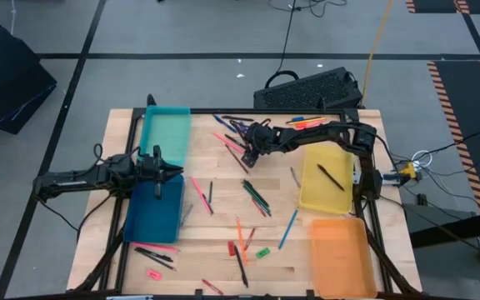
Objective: Sort crayons/erasers/pens/pencils in bins
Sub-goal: Put the black pen into the yellow bin
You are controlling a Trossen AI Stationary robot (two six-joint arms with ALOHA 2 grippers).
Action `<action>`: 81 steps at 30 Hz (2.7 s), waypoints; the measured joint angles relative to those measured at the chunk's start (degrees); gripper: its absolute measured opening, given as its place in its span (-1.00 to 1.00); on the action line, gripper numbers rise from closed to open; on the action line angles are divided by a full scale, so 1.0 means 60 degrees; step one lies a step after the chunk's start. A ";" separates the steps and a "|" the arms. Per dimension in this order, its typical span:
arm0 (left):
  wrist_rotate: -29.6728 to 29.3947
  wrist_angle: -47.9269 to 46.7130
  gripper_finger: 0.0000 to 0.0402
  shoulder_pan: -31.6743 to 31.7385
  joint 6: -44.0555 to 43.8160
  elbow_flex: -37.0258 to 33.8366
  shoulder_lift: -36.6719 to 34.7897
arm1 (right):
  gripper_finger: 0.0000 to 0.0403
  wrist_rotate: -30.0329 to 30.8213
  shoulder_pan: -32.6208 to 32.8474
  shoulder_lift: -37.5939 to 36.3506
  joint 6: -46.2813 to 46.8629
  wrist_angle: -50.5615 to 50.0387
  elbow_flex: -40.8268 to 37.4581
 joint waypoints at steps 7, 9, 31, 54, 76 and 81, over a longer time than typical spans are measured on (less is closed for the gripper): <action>0.0000 0.0003 -0.78 -0.0003 0.0000 -0.0001 -0.0004 | -0.11 -0.0023 0.0100 0.0022 -0.0417 -0.0051 0.0000; -0.0004 0.0002 -0.78 -0.0002 0.0000 -0.0001 -0.0002 | -0.20 -0.0009 0.0131 0.0026 -0.0489 -0.0072 0.0000; 0.0000 0.0002 -0.78 -0.0002 0.0000 -0.0002 0.0000 | -0.80 -0.0038 0.0533 -0.0306 -0.2253 -0.0327 -0.0062; 0.0000 0.0003 -0.78 -0.0003 0.0000 -0.0002 -0.0004 | -0.83 0.2278 0.3457 -0.4671 0.1377 -0.6927 -0.0376; -0.0002 0.0001 -0.78 -0.0003 0.0000 -0.0002 0.0000 | -0.83 0.2156 0.7097 -0.8216 1.2728 -1.3145 -0.3267; 0.0000 0.0003 -0.78 -0.0001 0.0000 -0.0002 0.0000 | -0.79 0.1766 0.6926 -0.8212 1.2353 -1.1844 -0.4555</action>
